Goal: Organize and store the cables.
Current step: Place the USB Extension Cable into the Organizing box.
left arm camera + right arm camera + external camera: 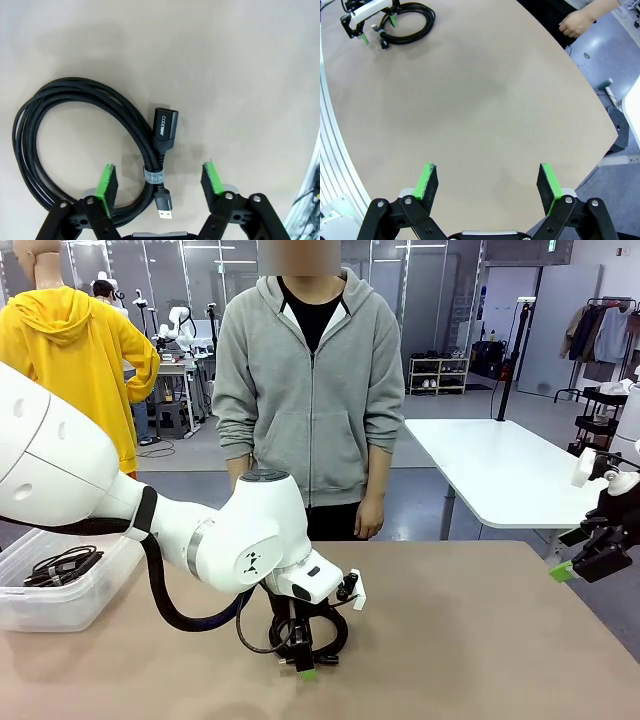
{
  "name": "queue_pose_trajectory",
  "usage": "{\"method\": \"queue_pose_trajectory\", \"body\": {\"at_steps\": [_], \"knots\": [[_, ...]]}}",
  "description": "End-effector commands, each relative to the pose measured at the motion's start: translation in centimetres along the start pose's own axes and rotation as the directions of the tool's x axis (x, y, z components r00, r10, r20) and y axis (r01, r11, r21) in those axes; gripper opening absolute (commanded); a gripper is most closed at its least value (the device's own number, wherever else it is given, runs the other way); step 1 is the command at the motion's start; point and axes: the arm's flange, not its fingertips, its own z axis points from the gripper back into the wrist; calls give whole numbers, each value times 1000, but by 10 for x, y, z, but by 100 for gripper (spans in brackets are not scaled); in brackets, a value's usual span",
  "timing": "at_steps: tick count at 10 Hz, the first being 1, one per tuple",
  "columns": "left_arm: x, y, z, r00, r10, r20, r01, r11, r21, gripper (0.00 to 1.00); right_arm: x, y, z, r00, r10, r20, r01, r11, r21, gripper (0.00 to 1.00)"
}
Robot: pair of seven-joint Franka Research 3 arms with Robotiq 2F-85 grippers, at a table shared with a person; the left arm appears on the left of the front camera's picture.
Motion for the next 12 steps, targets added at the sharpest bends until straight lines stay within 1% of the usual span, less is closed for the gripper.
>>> {"method": "queue_pose_trajectory", "body": {"at_steps": [1,2,4,5,6,7,8,9,10,11,12], "knots": [[7,2,2,1000,11,-18,-11,1000,0,14,2,0,-1,1000,-26,7,26,1000,-3,100],[6,2,3,1000,10,-19,-10,1000,1,0,2,0,-1,1000,-26,7,26,1000,-3,100],[5,0,3,1000,14,-20,-14,1000,-9,0,2,0,-1,1000,-26,7,26,1000,-3,100],[4,1,3,1000,18,-21,-18,1000,-11,5,2,0,-1,1000,-26,7,26,1000,-3,100],[4,1,5,1000,22,-22,-22,1000,-14,0,2,0,-1,1000,-26,7,26,1000,-3,100],[3,0,12,999,28,-26,-28,999,-17,0,2,0,-1,1000,-26,7,26,1000,-3,100],[5,-4,26,999,25,-20,-25,999,-26,0,2,0,-1,1000,-26,7,26,1000,-3,100],[11,-13,48,1000,1,-17,-3,997,-73,0,2,0,-1,1000,-26,7,26,1000,-3,100],[12,-20,71,998,-28,-53,26,999,-37,0,2,0,-1,1000,-26,7,26,1000,-3,100],[11,-26,92,998,-33,-53,34,999,10,0,2,0,-1,1000,-26,7,26,1000,-3,100],[8,-32,104,998,-45,-48,46,998,35,0,2,0,-1,1000,-26,7,26,1000,-3,100]]}}
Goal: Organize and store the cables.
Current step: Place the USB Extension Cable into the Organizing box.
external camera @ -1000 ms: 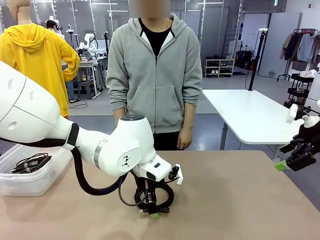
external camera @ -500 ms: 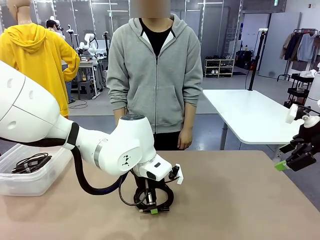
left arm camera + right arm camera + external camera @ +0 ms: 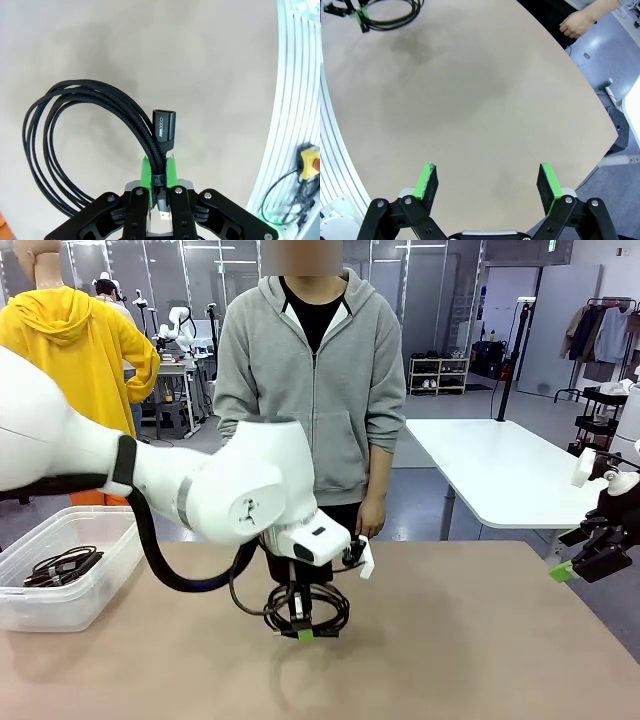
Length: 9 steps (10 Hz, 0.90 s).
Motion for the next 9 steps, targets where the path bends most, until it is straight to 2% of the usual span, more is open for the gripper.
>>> {"method": "queue_pose_trajectory", "body": {"at_steps": [1,2,3,6,7,8,9], "knots": [[-11,-9,19,1000,-14,5,13,999,40,0,3,0,-1,1000,-25,7,25,1000,-3,100],[-9,-12,20,998,-63,10,63,997,41,0,3,0,-1,1000,-25,7,25,1000,-3,100],[-1,-4,19,1000,-4,5,4,1000,28,0,3,0,-1,1000,-25,7,25,1000,-3,100],[-1,-4,19,1000,-4,5,4,1000,28,0,3,0,-1,1000,-25,7,25,1000,-3,100],[-2,-4,20,1000,-12,3,12,999,30,13,3,0,-1,1000,-25,7,25,1000,-3,100],[-19,-1,35,992,-94,-86,106,984,146,13,3,0,-1,1000,-25,7,25,1000,-3,100],[-48,2,52,982,-139,-131,155,980,122,13,3,0,-1,1000,-25,7,25,1000,-3,100]]}}
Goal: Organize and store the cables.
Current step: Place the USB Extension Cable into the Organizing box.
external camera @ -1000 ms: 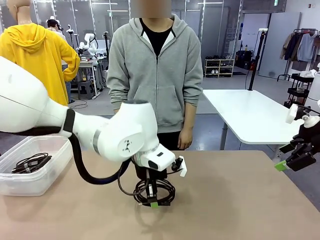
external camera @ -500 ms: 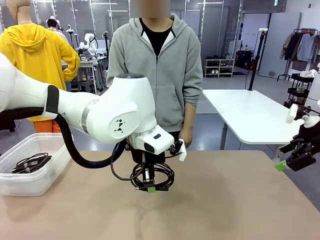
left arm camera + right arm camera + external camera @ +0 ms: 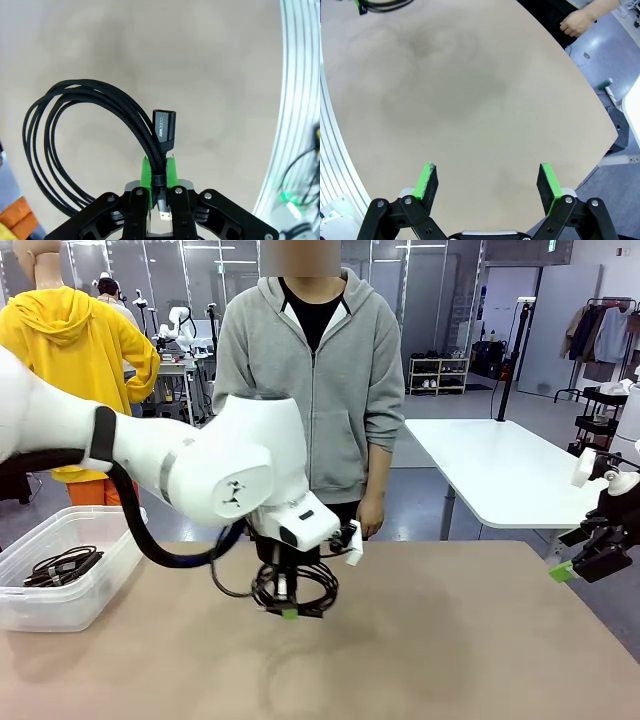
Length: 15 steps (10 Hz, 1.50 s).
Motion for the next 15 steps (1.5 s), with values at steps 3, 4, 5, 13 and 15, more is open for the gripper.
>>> {"method": "queue_pose_trajectory", "body": {"at_steps": [3,4,5,13,15], "knots": [[-117,-14,59,995,-97,-26,100,988,119,13,3,0,-1,1000,-25,7,25,1000,-2,100],[-143,-19,72,995,-103,-17,104,981,164,13,3,0,-1,1000,-25,7,25,1000,-2,100],[-174,-24,84,993,-116,0,114,976,183,13,3,0,-1,1000,-25,7,25,1000,-2,100],[-416,8,123,988,-156,-10,154,962,224,13,3,0,-1,1000,-25,7,25,1000,-2,100],[-448,35,115,993,-113,26,105,971,216,13,3,0,-1,1000,-25,7,25,1000,-2,100]]}}
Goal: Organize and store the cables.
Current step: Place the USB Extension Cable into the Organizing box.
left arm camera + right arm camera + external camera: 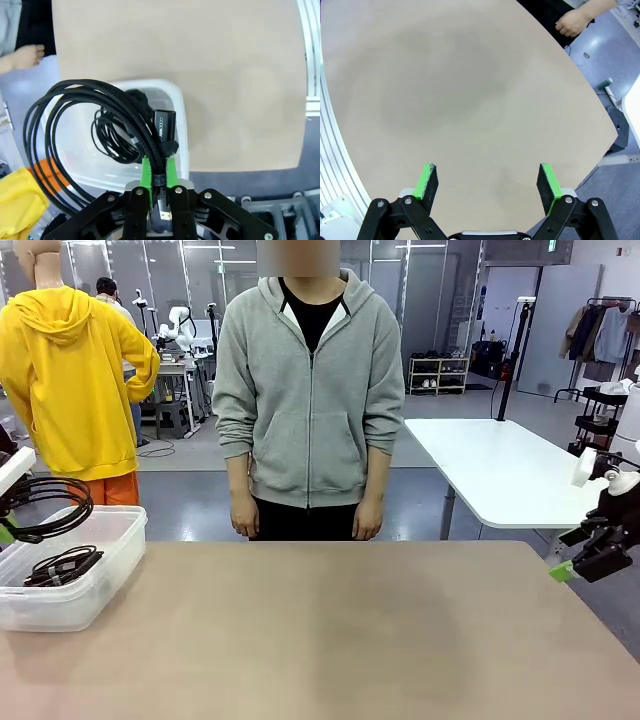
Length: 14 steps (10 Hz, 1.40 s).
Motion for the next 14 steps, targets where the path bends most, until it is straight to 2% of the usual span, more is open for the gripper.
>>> {"method": "queue_pose_trajectory", "body": {"at_steps": [1,3,6,11,12,13,14], "knots": [[-25,34,-20,999,40,30,-39,999,-28,13,3,0,-1,1000,-24,7,24,1000,-1,100],[-50,56,-52,994,100,49,-97,993,-61,13,3,0,-1,1000,-24,7,24,1000,-1,100],[-66,70,-92,982,182,57,-177,981,-85,13,3,0,-1,1000,-24,7,24,1000,-1,100],[-63,67,-113,979,191,74,-180,975,-130,13,3,0,-1,1000,-24,7,24,1000,-1,100],[-63,66,-110,977,192,90,-179,975,-133,39,3,0,-1,1000,-24,7,24,1000,-1,100],[-62,65,-108,977,189,99,-175,975,-134,51,3,0,-1,1000,-24,7,24,1000,-1,100],[-62,65,-107,977,187,103,-173,976,-130,78,3,0,-1,1000,-24,7,24,1000,-1,100]]}}
